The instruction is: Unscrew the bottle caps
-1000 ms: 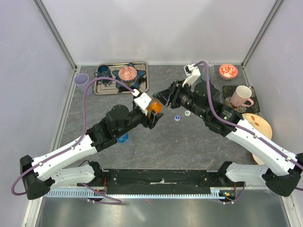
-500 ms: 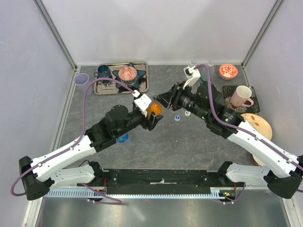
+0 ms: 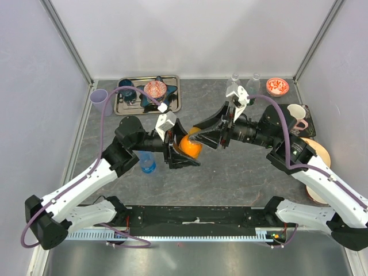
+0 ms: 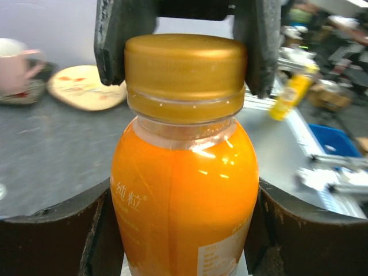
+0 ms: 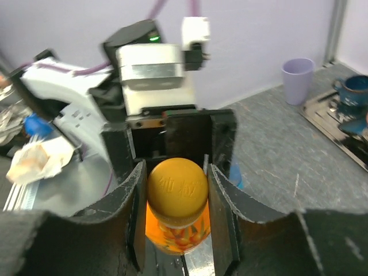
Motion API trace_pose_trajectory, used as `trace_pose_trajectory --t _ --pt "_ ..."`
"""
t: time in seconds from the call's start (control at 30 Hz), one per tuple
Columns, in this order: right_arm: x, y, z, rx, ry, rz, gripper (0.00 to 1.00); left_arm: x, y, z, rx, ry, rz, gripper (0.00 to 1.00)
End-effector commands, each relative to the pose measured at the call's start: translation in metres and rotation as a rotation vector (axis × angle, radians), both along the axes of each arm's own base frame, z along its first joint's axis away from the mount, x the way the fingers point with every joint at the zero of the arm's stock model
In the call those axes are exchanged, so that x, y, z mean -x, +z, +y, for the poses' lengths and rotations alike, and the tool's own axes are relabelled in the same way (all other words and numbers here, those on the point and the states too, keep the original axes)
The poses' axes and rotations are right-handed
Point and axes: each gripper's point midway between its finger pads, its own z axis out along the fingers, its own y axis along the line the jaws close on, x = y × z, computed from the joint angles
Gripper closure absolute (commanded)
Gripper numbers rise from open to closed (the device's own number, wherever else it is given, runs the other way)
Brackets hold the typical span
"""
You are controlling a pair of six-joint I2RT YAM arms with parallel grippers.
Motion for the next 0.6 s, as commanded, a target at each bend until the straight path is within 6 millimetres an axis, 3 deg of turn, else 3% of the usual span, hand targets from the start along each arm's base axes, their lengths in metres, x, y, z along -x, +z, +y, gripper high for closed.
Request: trace_pose_trajectory --t 0.0,0.1,0.2,0.37,0.57 --pt "0.067 -0.011 0.000 0.034 0.370 -0.109 1.00 0.067 0.059 0.020 0.122 -0.431 -0.015 0.83" --pt "0.085 -0.008 -0.008 0.027 0.456 -0.163 1.00 0.073 0.061 0.023 0.122 -0.490 -0.010 0.83" --pt "0.097 -0.022 -0.011 0.069 0.536 -0.148 1.00 0.075 0.063 0.024 0.133 -0.509 -0.022 0.83" --pt "0.091 -0.041 -0.006 0.113 0.538 -0.114 1.00 0.071 0.061 0.021 0.131 -0.501 -0.013 0.83" --pt "0.077 -0.036 -0.004 0.114 0.445 -0.102 0.99 0.060 0.053 0.014 0.104 -0.436 -0.013 0.84"
